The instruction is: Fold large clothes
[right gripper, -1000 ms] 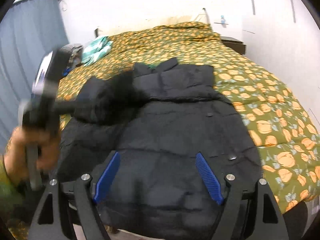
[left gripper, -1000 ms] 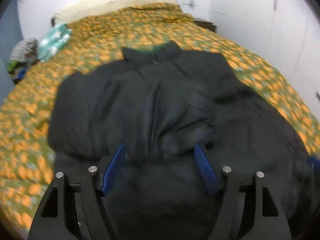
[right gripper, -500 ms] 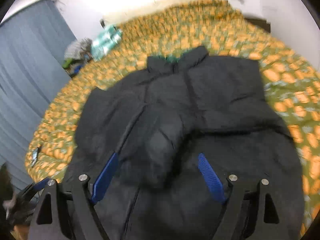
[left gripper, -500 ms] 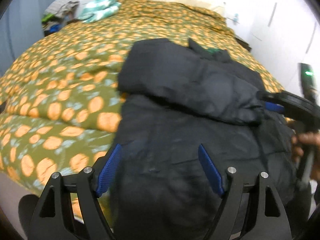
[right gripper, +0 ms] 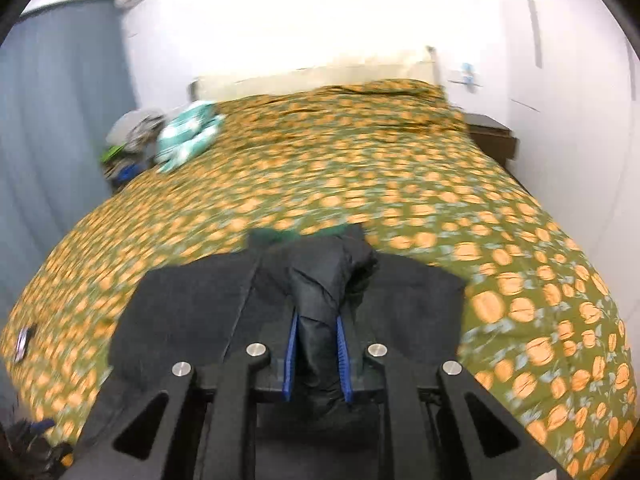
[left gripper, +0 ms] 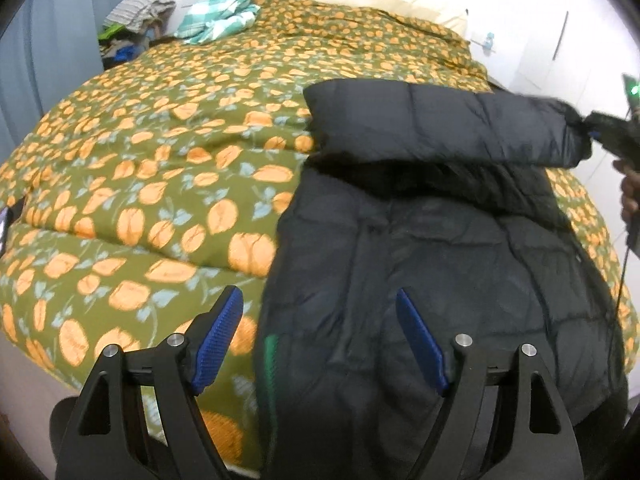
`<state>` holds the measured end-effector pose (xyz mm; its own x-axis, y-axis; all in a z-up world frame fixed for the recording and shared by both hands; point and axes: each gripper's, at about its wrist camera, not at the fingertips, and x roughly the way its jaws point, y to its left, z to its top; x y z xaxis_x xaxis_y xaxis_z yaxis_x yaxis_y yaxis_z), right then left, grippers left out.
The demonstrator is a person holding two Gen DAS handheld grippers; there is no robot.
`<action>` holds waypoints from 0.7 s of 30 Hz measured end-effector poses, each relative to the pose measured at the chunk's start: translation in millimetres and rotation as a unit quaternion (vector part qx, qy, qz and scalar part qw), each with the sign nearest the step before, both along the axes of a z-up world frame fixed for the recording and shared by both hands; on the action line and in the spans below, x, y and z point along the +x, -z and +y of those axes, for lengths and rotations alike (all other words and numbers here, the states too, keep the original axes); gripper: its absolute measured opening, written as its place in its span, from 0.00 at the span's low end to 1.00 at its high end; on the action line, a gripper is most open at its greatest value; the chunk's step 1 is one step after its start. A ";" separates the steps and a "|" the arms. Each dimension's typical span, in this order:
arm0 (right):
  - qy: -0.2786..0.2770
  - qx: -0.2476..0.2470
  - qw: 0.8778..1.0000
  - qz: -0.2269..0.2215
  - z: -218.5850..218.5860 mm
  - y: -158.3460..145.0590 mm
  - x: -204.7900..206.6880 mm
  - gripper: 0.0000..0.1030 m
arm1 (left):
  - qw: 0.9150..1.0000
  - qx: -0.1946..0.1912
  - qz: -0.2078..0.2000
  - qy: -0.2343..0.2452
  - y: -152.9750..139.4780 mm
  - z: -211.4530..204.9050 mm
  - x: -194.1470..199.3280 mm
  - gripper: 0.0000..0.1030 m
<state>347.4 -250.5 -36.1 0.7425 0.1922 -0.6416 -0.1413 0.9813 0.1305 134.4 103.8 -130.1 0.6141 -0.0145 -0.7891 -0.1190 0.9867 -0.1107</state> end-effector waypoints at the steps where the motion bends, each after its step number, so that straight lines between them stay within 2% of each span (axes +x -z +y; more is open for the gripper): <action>1: 0.008 -0.007 1.000 0.011 -7.5 11.3 9.0 0.16 | 1.000 0.000 0.002 0.001 0.7 -0.9 3.8 0.78; 4: 0.007 -0.034 0.997 0.074 -13.0 68.4 24.6 0.17 | 1.000 0.002 0.020 0.017 2.0 -13.0 27.4 0.78; 5: 0.006 -0.036 0.995 0.095 -14.4 83.9 24.4 0.20 | 0.999 0.004 0.022 0.023 1.8 -15.4 33.5 0.78; 7: 0.013 -0.034 0.990 0.136 -16.3 109.9 21.5 0.38 | 0.999 0.013 0.022 0.038 -2.6 -22.4 52.4 0.78; 8: 0.019 -0.029 0.989 0.143 -17.4 114.2 17.7 0.50 | 0.999 0.015 0.018 0.048 -6.8 -25.8 62.6 0.78; 9: 0.027 -0.030 0.989 0.139 -19.2 112.0 12.4 0.55 | 0.998 0.019 0.009 0.060 -13.5 -30.8 78.3 0.78; 12: 0.034 -0.038 0.996 0.076 -19.7 82.6 -7.7 0.55 | 0.995 0.031 -0.017 0.091 -25.8 -45.9 115.5 0.78; 13: 0.024 -0.033 0.998 0.047 -16.7 69.9 -14.4 0.55 | 0.994 0.035 -0.023 0.099 -26.6 -51.5 127.4 0.78; 15: -0.014 -0.008 1.000 0.023 -9.1 56.8 -17.2 0.55 | 0.992 0.043 -0.027 0.115 -20.4 -62.2 159.1 0.78; 17: -0.057 0.013 0.997 0.041 3.3 60.5 -9.9 0.55 | 0.992 0.053 -0.010 0.110 -2.4 -65.9 184.5 0.78; 19: -0.070 0.010 0.994 0.078 13.1 82.8 2.8 0.55 | 0.993 0.073 0.046 0.081 31.3 -64.2 209.3 0.75; 20: -0.068 0.009 0.993 0.097 14.6 95.6 8.5 0.55 | 0.993 0.062 0.073 0.069 52.4 -57.9 215.5 0.75; 21: -0.069 0.020 0.989 0.126 16.6 114.1 15.5 0.55 | 0.994 0.048 0.078 0.063 61.2 -53.5 215.7 0.76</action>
<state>362.9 -233.9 -150.2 0.5246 0.3093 -0.7932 -0.2317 0.9484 0.2166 350.1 50.3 -191.3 0.4828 -0.0033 -0.8757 -0.0031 1.0000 -0.0055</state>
